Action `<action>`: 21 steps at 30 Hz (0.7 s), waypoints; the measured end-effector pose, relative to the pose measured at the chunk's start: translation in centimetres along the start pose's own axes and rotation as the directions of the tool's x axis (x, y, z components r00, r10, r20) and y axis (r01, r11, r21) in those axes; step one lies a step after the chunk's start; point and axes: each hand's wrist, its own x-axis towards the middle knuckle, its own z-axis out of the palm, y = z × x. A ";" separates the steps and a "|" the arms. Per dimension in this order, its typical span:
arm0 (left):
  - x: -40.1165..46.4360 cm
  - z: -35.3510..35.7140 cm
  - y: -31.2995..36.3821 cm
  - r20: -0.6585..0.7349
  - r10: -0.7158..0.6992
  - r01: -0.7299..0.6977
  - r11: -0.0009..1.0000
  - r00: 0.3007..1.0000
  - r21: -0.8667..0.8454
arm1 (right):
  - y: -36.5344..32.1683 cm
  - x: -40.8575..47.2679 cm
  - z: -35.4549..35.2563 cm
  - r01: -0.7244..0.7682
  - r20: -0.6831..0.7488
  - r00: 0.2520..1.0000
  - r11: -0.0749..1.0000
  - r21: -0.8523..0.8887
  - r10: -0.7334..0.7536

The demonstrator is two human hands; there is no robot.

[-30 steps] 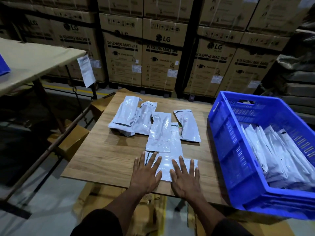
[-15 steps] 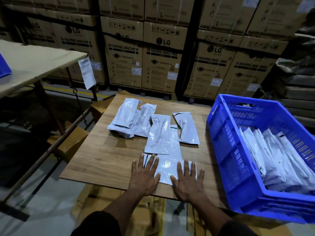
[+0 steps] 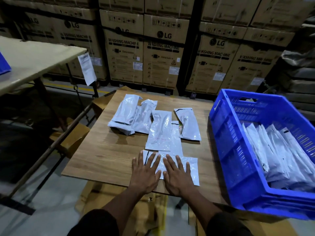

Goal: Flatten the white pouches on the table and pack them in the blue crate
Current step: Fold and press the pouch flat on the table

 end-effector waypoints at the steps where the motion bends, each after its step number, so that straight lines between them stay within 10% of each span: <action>1: -0.1 -0.2 0.1 -0.010 0.005 -0.005 1.000 1.000 0.000 | 0.1 0.0 -0.3 0.012 -0.001 1.000 1.000 0.026 -0.012; 21: 0.0 0.2 -0.4 0.097 0.044 -0.044 0.999 0.994 -0.003 | 2.0 -2.5 -0.1 0.029 -0.066 0.997 0.996 -0.088 -0.035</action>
